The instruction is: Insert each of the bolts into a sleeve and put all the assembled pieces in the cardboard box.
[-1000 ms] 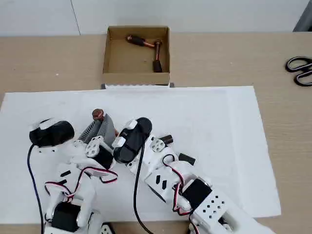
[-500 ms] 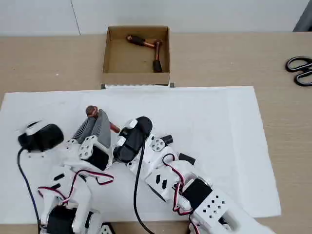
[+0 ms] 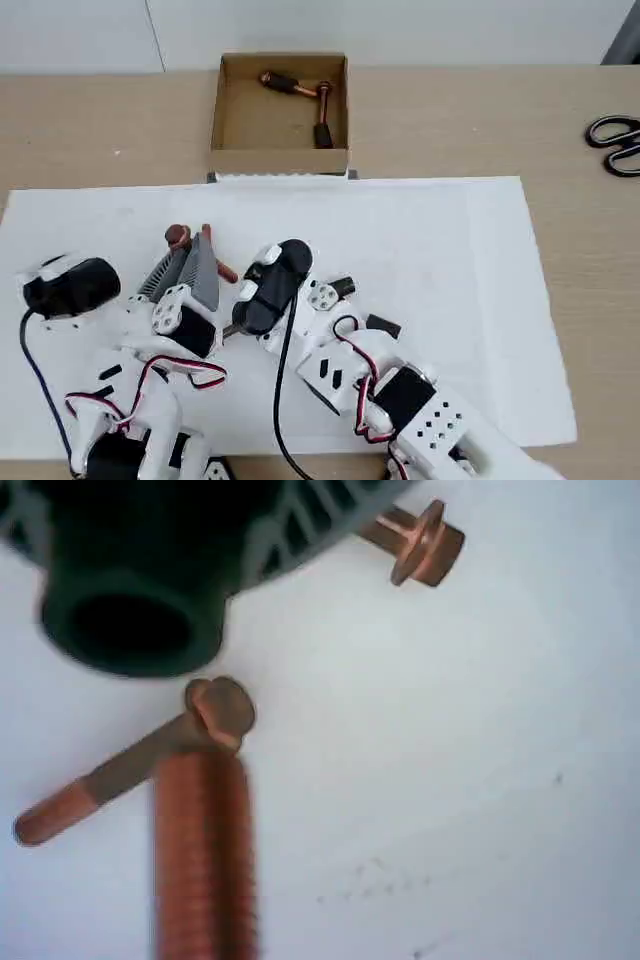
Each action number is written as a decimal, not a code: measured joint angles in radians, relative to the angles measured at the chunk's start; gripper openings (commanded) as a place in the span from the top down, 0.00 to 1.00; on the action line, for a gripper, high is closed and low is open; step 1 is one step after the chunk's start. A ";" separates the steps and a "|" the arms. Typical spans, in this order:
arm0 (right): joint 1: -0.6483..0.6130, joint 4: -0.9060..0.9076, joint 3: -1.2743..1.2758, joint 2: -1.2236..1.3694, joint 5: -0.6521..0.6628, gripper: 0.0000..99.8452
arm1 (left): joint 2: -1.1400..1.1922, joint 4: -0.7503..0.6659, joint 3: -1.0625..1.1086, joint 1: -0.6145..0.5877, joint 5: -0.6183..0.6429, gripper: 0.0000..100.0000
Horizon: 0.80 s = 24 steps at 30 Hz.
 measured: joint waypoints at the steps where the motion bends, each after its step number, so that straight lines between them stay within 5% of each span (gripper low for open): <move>1: 0.000 0.000 0.000 0.000 0.000 1.00 | 0.000 0.002 0.000 0.000 0.000 0.99; 24: -0.031 -0.040 0.002 0.000 0.061 1.00 | 0.000 0.003 -0.002 0.064 0.049 0.99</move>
